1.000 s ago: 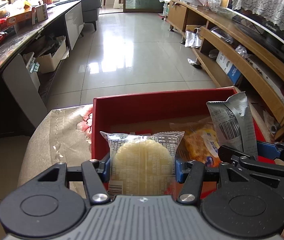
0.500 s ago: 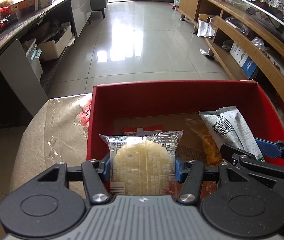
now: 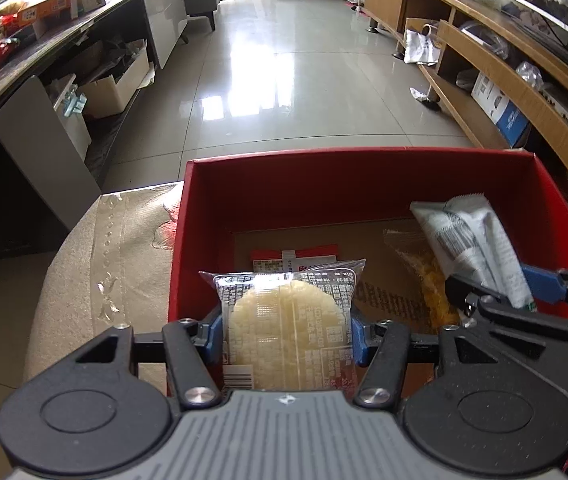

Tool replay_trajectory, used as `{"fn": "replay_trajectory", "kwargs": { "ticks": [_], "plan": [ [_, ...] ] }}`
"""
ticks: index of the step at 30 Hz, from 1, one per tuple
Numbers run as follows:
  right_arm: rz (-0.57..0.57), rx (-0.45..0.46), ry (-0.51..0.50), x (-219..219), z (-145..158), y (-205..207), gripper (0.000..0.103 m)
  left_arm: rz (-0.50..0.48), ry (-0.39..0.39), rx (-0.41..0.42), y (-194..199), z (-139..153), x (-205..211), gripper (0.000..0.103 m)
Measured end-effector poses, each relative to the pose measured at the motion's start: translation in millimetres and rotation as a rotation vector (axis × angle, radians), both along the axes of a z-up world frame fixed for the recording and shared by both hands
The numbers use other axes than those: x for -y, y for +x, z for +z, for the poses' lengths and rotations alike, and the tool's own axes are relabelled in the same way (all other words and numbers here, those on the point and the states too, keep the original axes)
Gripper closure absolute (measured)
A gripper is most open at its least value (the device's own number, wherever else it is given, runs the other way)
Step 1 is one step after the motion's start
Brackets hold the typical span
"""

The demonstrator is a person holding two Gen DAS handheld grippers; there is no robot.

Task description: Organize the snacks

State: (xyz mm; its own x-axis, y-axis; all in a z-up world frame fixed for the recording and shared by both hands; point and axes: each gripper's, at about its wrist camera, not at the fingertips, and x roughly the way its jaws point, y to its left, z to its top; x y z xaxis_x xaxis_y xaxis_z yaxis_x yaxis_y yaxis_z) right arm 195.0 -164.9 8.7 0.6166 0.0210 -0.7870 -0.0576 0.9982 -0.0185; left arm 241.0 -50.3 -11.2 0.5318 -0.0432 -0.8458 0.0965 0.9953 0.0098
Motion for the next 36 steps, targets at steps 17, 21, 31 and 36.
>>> {"fn": "replay_trajectory", "kwargs": {
  "ticks": [17, 21, 31, 36],
  "plan": [
    [-0.03, 0.031, -0.015, 5, 17, -8, 0.027, 0.004, -0.046, 0.022, -13, 20, -12, 0.043],
    [-0.024, 0.047, -0.015, 6, 21, -12, 0.023, 0.003, -0.058, 0.026, -17, 24, -15, 0.043],
    [-0.04, 0.061, 0.004, 12, 27, -11, 0.02, -0.005, -0.066, 0.029, -19, 28, -13, 0.04],
    [-0.044, 0.077, -0.003, 15, 37, -23, 0.02, -0.011, -0.082, 0.033, -29, 34, -15, 0.039]
  ]
}}
